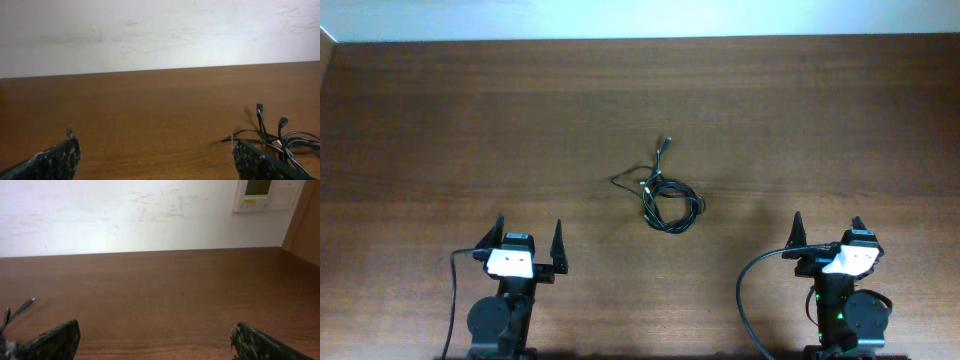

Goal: Untangle cables
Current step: 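Move the left gripper toward the tangled black cable bundle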

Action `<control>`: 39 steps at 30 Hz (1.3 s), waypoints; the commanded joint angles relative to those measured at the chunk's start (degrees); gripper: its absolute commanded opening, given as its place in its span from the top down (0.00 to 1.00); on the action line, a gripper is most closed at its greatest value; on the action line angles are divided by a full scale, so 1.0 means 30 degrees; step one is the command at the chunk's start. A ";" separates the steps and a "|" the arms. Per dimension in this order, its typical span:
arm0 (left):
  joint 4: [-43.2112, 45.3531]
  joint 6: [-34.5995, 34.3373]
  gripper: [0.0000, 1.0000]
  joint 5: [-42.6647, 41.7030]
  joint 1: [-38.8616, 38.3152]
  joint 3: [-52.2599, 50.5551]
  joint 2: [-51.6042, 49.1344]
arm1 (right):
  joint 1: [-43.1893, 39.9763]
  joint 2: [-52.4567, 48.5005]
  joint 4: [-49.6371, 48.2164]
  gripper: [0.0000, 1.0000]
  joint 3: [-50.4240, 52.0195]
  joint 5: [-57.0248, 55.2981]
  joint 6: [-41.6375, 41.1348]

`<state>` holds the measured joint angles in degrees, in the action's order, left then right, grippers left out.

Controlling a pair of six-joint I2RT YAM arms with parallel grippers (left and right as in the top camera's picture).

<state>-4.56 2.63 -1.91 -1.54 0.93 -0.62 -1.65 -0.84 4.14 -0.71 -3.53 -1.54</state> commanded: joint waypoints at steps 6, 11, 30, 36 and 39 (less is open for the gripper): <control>-0.0007 0.0299 0.01 0.0073 -0.0058 -0.0146 0.0095 | 0.0189 0.0211 0.0109 0.02 0.0131 0.0036 -0.0058; -0.0007 0.0299 0.01 0.0073 -0.0058 -0.0146 0.0095 | 0.0189 0.0211 0.0109 0.02 0.0131 0.0036 -0.0051; 0.0015 0.0299 0.01 0.0029 -0.0058 -0.0131 0.0095 | 0.0189 0.0211 0.0109 0.02 0.0131 0.0036 -0.0051; 0.0291 0.0299 0.01 -0.0962 -0.0058 0.0430 0.0095 | 0.0189 0.0211 0.0109 0.02 0.0131 0.0036 -0.0058; 0.0291 0.0299 0.01 -0.0947 -0.0058 0.0809 0.0095 | 0.0189 0.0211 0.0109 0.02 0.0131 0.0036 -0.0051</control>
<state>-3.86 2.63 -4.10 -1.54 1.30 -0.62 -1.65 -0.84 4.14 -0.71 -3.53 -1.50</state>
